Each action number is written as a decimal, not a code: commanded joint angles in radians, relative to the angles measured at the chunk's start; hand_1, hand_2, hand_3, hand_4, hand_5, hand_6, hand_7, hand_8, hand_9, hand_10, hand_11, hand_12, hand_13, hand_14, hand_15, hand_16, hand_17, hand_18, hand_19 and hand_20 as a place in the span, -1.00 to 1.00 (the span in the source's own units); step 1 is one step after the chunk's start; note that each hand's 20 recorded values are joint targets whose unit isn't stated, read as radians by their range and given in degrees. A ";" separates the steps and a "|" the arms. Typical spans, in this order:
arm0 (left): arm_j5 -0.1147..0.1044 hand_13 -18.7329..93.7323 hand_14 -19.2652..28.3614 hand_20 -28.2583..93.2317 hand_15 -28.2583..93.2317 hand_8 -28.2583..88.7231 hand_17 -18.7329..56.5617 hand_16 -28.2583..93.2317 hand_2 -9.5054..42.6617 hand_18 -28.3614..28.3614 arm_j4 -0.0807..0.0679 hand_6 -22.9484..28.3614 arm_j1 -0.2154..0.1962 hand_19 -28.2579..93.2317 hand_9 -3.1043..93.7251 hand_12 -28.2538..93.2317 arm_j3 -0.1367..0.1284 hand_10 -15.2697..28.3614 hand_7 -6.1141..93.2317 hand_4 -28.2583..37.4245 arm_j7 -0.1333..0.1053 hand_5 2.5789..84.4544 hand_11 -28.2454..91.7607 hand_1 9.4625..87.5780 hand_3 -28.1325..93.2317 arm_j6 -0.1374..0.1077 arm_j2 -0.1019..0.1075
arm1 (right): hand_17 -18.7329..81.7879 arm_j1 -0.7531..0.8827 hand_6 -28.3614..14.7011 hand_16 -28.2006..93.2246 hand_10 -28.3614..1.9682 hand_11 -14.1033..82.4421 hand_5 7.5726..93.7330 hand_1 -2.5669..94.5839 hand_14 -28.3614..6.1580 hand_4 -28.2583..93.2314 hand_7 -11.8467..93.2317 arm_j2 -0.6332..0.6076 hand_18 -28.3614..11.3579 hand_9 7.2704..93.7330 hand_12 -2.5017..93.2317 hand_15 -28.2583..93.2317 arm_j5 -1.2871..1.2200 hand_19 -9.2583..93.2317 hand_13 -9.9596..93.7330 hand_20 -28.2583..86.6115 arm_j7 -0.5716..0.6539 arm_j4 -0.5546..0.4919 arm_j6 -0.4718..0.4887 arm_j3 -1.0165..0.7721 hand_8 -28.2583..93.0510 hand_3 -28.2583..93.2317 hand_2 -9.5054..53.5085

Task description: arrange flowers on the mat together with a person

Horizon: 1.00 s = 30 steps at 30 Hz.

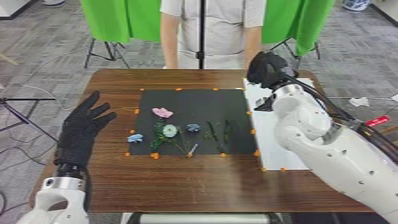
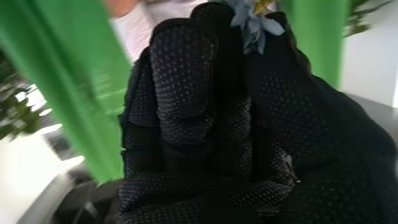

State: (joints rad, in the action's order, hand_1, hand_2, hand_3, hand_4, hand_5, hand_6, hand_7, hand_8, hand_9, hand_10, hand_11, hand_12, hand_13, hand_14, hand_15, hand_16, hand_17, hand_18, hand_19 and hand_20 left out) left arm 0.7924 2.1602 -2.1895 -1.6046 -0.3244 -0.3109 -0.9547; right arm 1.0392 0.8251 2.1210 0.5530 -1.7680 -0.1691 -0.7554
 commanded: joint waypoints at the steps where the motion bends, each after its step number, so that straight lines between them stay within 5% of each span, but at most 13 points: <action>1: 0.008 -0.20 0.82 -0.34 0.10 -0.67 -0.75 -0.62 -0.47 0.91 0.005 0.04 -0.014 0.22 -0.23 -0.39 0.000 0.44 -0.65 -0.97 0.011 -0.24 -0.19 -0.63 0.78 0.008 -0.009 | 0.08 -0.016 0.40 0.01 0.43 -0.38 0.69 0.36 0.61 -1.00 -0.28 0.121 -0.14 0.85 -0.15 0.25 0.018 0.73 0.73 -0.08 -0.044 0.002 0.055 0.095 -0.50 0.58 -1.00; 15: 0.003 -0.20 0.81 -0.34 0.10 -0.67 -0.75 -0.62 -0.47 0.91 -0.005 0.04 0.007 0.22 -0.23 -0.39 0.008 0.44 -0.65 -0.97 0.012 -0.24 -0.19 -0.63 0.78 0.015 -0.001 | -0.03 -0.022 0.44 -0.03 0.34 -0.39 0.66 0.32 0.53 -1.00 -0.27 0.190 -0.33 0.80 -0.17 0.33 0.119 0.77 0.59 -0.06 -0.018 0.129 0.066 0.182 -0.52 0.61 -1.00; 30: -0.002 -0.20 0.82 -0.34 0.10 -0.67 -0.75 -0.62 -0.48 0.91 -0.005 0.05 0.010 0.22 -0.23 -0.39 0.012 0.44 -0.65 -0.97 0.009 -0.23 -0.19 -0.62 0.78 0.011 0.007 | -0.12 0.004 0.46 -0.06 0.31 -0.49 0.61 0.25 0.43 -1.00 -0.30 0.175 -0.39 0.69 -0.25 0.30 0.175 0.72 0.48 -0.07 -0.036 0.130 0.145 0.179 -0.56 0.62 -1.00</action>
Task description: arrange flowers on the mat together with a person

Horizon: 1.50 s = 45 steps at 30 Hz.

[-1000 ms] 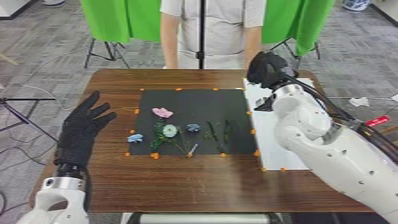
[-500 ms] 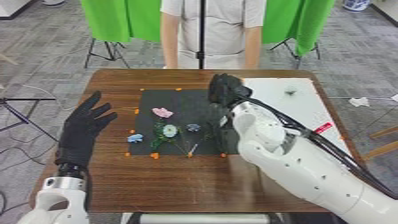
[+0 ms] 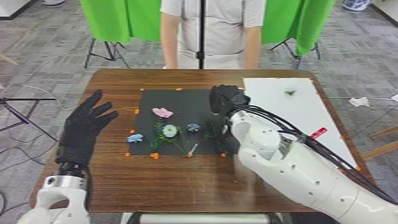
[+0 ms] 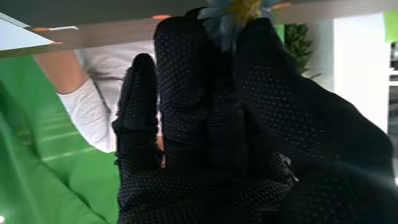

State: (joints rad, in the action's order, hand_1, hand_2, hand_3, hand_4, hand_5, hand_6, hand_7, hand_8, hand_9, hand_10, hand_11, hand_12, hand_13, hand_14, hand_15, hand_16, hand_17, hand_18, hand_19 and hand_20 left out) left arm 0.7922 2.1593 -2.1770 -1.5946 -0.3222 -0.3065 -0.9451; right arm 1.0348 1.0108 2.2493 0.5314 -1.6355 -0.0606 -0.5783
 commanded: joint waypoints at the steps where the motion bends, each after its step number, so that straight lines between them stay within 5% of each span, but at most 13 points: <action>1: 0.000 -0.20 0.82 -0.34 0.10 -0.67 -0.75 -0.62 -0.48 0.91 -0.005 0.05 -0.003 0.22 -0.23 -0.39 0.001 0.44 -0.65 -0.97 0.010 -0.23 -0.19 -0.62 0.78 0.009 -0.005 | -0.13 0.013 0.46 -0.06 0.31 -0.50 0.61 0.24 0.42 -1.00 -0.31 -0.013 -0.39 0.68 -0.26 0.30 0.058 0.72 0.47 -0.07 -0.016 -0.004 0.039 0.000 -0.56 0.62 -1.00; 8: 0.000 -0.20 0.82 -0.34 0.10 -0.67 -0.75 -0.62 -0.47 0.91 -0.005 0.05 -0.004 0.22 -0.23 -0.39 0.000 0.44 -0.65 -0.97 0.014 -0.23 -0.19 -0.62 0.78 0.008 -0.006 | -0.15 0.013 0.45 -0.07 0.29 -0.51 0.56 0.22 0.37 -1.00 -0.31 -0.038 -0.41 0.64 -0.28 0.31 0.051 0.71 0.43 -0.06 -0.012 -0.027 0.055 0.008 -0.57 0.63 -1.00; 19: 0.001 -0.20 0.82 -0.34 0.10 -0.67 -0.75 -0.62 -0.46 0.91 -0.006 0.05 -0.002 0.22 -0.23 -0.39 0.005 0.44 -0.65 -0.96 0.017 -0.23 -0.19 -0.62 0.78 0.008 -0.006 | -0.20 0.016 0.39 -0.19 0.16 -0.20 0.43 0.07 0.18 -1.00 -0.35 -0.048 -0.45 0.42 -0.52 0.40 0.051 0.69 0.37 -0.02 -0.014 -0.044 0.066 0.017 -0.59 0.68 -1.00; 29: 0.000 -0.20 0.82 -0.34 0.11 -0.67 -0.75 -0.62 -0.46 0.91 -0.002 0.05 -0.013 0.22 -0.23 -0.39 -0.001 0.44 -0.65 -0.96 0.019 -0.23 -0.19 -0.62 0.78 0.001 -0.011 | -0.22 0.020 0.40 -0.32 0.08 -0.14 0.37 -0.05 0.06 -1.00 -0.39 -0.058 -0.46 0.35 -0.61 0.47 -0.006 0.69 0.34 0.00 -0.025 -0.101 0.047 -0.029 -0.72 0.76 -1.00; 37: 0.008 -0.20 0.82 -0.34 0.11 -0.67 -0.75 -0.62 -0.46 0.91 -0.002 0.05 -0.017 0.22 -0.24 -0.39 0.000 0.44 -0.65 -0.96 0.027 -0.23 -0.19 -0.62 0.78 0.007 -0.020 | -0.22 0.093 0.36 -0.33 0.03 -0.15 0.35 -0.07 0.03 -1.00 -0.41 -0.064 -0.47 0.34 -0.61 0.47 -0.209 0.69 0.33 0.00 -0.014 -0.232 0.027 -0.205 -0.76 0.75 -1.00; 45: 0.010 -0.20 0.82 -0.34 0.11 -0.67 -0.75 -0.62 -0.46 0.91 0.016 0.05 -0.066 0.22 -0.23 -0.39 -0.017 0.44 -0.65 -0.96 0.022 -0.24 -0.19 -0.62 0.78 -0.006 -0.016 | -0.23 0.296 0.34 -0.36 -0.06 -0.19 0.32 -0.18 -0.06 -0.97 -0.41 -0.065 -0.47 0.31 -0.62 0.42 -0.614 0.62 0.29 -0.05 -0.070 -0.374 -0.069 -0.485 -0.75 0.74 -0.82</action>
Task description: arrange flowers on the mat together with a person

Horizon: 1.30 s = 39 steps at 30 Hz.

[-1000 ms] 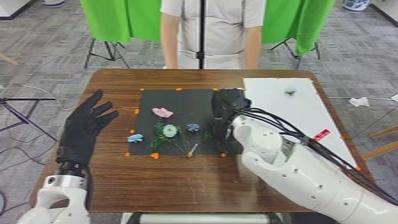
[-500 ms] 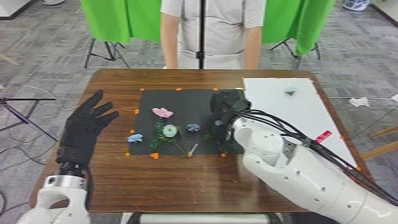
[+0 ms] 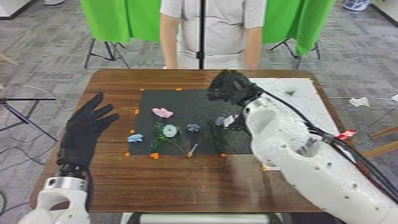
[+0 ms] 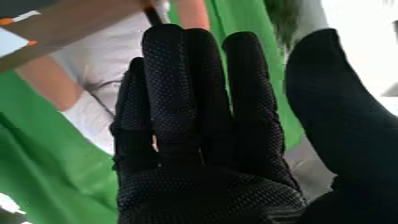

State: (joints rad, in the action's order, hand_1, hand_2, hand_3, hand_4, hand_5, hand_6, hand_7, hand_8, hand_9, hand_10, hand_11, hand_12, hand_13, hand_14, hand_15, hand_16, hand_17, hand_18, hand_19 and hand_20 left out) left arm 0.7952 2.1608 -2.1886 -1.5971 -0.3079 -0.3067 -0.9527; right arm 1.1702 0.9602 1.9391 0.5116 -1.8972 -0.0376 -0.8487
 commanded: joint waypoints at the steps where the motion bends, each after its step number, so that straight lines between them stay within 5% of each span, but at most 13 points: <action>1: 0.007 -0.20 0.82 -0.34 0.11 -0.67 -0.75 -0.62 -0.46 0.91 0.014 0.05 -0.054 0.22 -0.23 -0.39 -0.013 0.44 -0.65 -0.96 0.003 -0.23 -0.19 -0.62 0.78 -0.007 -0.007 | -0.24 0.193 0.34 -0.36 -0.04 -0.20 0.30 -0.20 -0.06 -0.97 -0.41 -0.016 -0.45 0.28 -0.63 0.41 -0.393 0.59 0.27 -0.07 -0.079 -0.124 -0.077 -0.265 -0.75 0.74 -0.76; 4: 0.010 -0.20 0.82 -0.34 0.11 -0.67 -0.75 -0.62 -0.46 0.91 0.016 0.05 -0.057 0.22 -0.24 -0.39 -0.017 0.44 -0.65 -0.96 0.002 -0.23 -0.19 -0.62 0.77 -0.007 -0.008 | -0.25 0.283 0.35 -0.37 -0.02 -0.21 0.26 -0.24 -0.08 -0.97 -0.41 -0.029 -0.43 0.25 -0.64 0.38 -0.546 0.55 0.24 -0.09 -0.088 -0.164 -0.129 -0.359 -0.75 0.75 -0.59; 11: 0.011 -0.20 0.82 -0.34 0.11 -0.67 -0.75 -0.62 -0.46 0.91 0.018 0.04 -0.072 0.22 -0.24 -0.39 -0.028 0.43 -0.65 -0.97 0.006 -0.23 -0.19 -0.62 0.78 -0.008 -0.018 | -0.30 0.534 0.38 -0.39 -0.01 -0.30 0.18 -0.26 -0.08 -1.00 -0.40 0.021 -0.37 0.16 -0.66 0.23 -0.865 0.42 0.15 -0.17 -0.266 -0.182 -0.037 -0.607 -0.74 0.80 -0.23; 23: 0.009 -0.20 0.82 -0.34 0.10 -0.68 -0.75 -0.62 -0.46 0.91 0.008 0.00 -0.047 0.22 -0.23 -0.40 -0.014 0.42 -0.66 -0.99 -0.017 -0.23 -0.21 -0.64 0.78 -0.007 -0.016 | -0.48 0.702 0.47 -0.35 0.04 -0.54 -0.14 -0.50 -0.27 -1.00 -0.47 0.069 -0.44 -0.15 -0.68 -0.09 -1.052 0.14 -0.13 -0.22 -0.354 -0.167 0.031 -0.681 -0.76 0.76 -0.37; 39: 0.015 -0.20 0.81 -0.34 0.09 -0.67 -0.76 -0.61 -0.46 0.90 0.001 -0.01 -0.030 0.21 -0.23 -0.40 -0.011 0.41 -0.67 -0.99 0.006 -0.23 -0.23 -0.65 0.78 0.004 -0.022 | -0.56 0.776 0.51 -0.28 0.04 -0.58 -0.31 -0.60 -0.33 -1.00 -0.52 0.145 -0.48 -0.22 -0.66 -0.13 -1.005 0.11 -0.19 -0.20 -0.377 -0.198 0.003 -0.682 -0.73 0.75 -0.35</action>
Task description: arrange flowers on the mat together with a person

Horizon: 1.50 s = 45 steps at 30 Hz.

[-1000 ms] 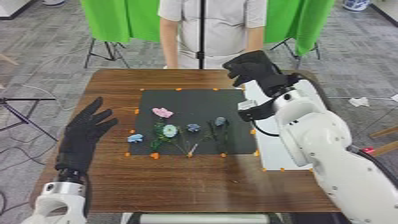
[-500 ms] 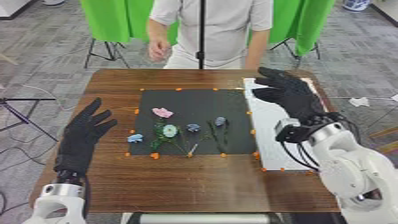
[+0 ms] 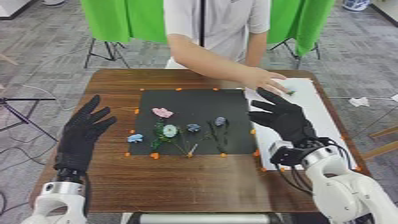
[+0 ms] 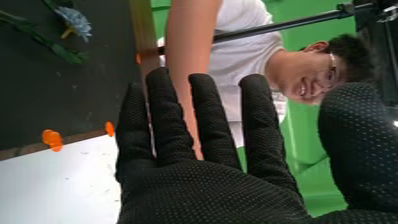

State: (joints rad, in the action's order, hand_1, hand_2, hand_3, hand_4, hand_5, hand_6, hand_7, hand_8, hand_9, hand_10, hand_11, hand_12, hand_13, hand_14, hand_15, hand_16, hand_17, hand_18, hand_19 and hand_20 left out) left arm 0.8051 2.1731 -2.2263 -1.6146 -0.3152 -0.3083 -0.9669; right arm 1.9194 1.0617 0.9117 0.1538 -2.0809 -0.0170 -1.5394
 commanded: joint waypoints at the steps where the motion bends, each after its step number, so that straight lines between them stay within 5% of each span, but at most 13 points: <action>1: 0.006 -0.20 0.81 -0.34 0.09 -0.67 -0.76 -0.61 -0.46 0.90 -0.010 -0.01 0.007 0.21 -0.23 -0.39 0.006 0.41 -0.67 -0.99 0.016 -0.23 -0.23 -0.64 0.78 0.005 -0.009 | -0.56 0.025 0.51 -0.28 0.05 -0.58 -0.31 -0.60 -0.33 -1.00 -0.52 0.048 -0.48 -0.22 -0.66 -0.13 0.020 0.11 -0.19 -0.19 -0.019 -0.014 -0.024 0.011 -0.73 0.75 -0.35; 10: -0.003 -0.20 0.81 -0.34 0.09 -0.67 -0.76 -0.61 -0.45 0.90 -0.010 -0.01 0.003 0.21 -0.23 -0.39 0.011 0.41 -0.66 -0.99 0.005 -0.24 -0.22 -0.64 0.78 -0.003 0.001 | -0.56 0.034 0.52 -0.28 0.04 -0.58 -0.31 -0.61 -0.35 -1.00 -0.52 0.086 -0.48 -0.22 -0.66 -0.11 0.014 0.12 -0.18 -0.18 -0.039 -0.017 -0.043 0.015 -0.73 0.75 -0.36; 36: 0.010 -0.20 0.81 -0.34 0.10 -0.67 -0.75 -0.61 -0.45 0.90 -0.011 0.00 -0.002 0.21 -0.23 -0.39 0.008 0.42 -0.66 -0.99 0.032 -0.24 -0.21 -0.63 0.78 0.012 -0.011 | -0.56 0.043 0.52 -0.29 0.04 -0.57 -0.29 -0.60 -0.35 -1.00 -0.51 0.072 -0.49 -0.19 -0.66 -0.08 0.035 0.13 -0.17 -0.17 -0.019 -0.014 -0.036 0.017 -0.73 0.76 -0.38; 45: 0.007 -0.20 0.81 -0.34 0.10 -0.67 -0.76 -0.61 -0.45 0.91 -0.010 0.00 -0.009 0.21 -0.23 -0.39 0.009 0.42 -0.66 -0.99 0.016 -0.24 -0.21 -0.63 0.78 0.008 -0.008 | -0.57 0.038 0.51 -0.29 0.06 -0.57 -0.28 -0.61 -0.36 -1.00 -0.52 0.069 -0.49 -0.19 -0.66 -0.09 0.054 0.12 -0.17 -0.17 0.002 -0.004 -0.016 -0.001 -0.73 0.76 -0.39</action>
State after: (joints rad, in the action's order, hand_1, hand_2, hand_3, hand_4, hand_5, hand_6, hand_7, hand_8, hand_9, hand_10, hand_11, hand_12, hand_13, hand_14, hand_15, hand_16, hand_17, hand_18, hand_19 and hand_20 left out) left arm 0.8098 2.1688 -2.2191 -1.6062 -0.2964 -0.3057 -0.9684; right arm 1.9550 1.1326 0.9445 0.1425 -2.0899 -0.0489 -1.5274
